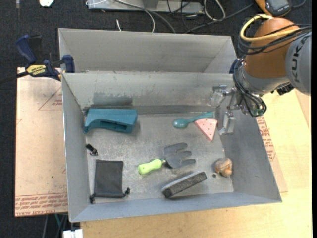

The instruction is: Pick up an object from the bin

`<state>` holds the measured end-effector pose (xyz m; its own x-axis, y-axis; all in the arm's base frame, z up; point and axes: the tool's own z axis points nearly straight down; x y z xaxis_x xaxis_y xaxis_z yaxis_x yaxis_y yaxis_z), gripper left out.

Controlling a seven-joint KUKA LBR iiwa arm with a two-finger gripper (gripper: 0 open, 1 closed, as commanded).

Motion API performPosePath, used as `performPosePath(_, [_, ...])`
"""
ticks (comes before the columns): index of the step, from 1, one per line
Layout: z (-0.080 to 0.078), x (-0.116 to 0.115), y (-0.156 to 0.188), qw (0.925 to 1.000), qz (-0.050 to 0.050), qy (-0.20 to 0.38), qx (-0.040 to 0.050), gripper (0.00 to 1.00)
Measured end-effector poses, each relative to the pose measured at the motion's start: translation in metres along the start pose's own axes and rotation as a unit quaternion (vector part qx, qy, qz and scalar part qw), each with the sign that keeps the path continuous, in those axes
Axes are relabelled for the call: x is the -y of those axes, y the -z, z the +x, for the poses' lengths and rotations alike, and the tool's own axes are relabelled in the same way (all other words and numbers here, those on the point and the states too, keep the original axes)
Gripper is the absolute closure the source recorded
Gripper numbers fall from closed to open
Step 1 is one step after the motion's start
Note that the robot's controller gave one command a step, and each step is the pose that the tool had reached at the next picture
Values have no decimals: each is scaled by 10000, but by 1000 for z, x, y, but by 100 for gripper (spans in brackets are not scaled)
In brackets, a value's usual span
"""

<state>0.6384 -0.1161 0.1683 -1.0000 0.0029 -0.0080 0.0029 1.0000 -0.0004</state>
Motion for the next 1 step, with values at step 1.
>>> performPosePath(1, [52, -5, -70, 10000, 2, -35, 31, 0])
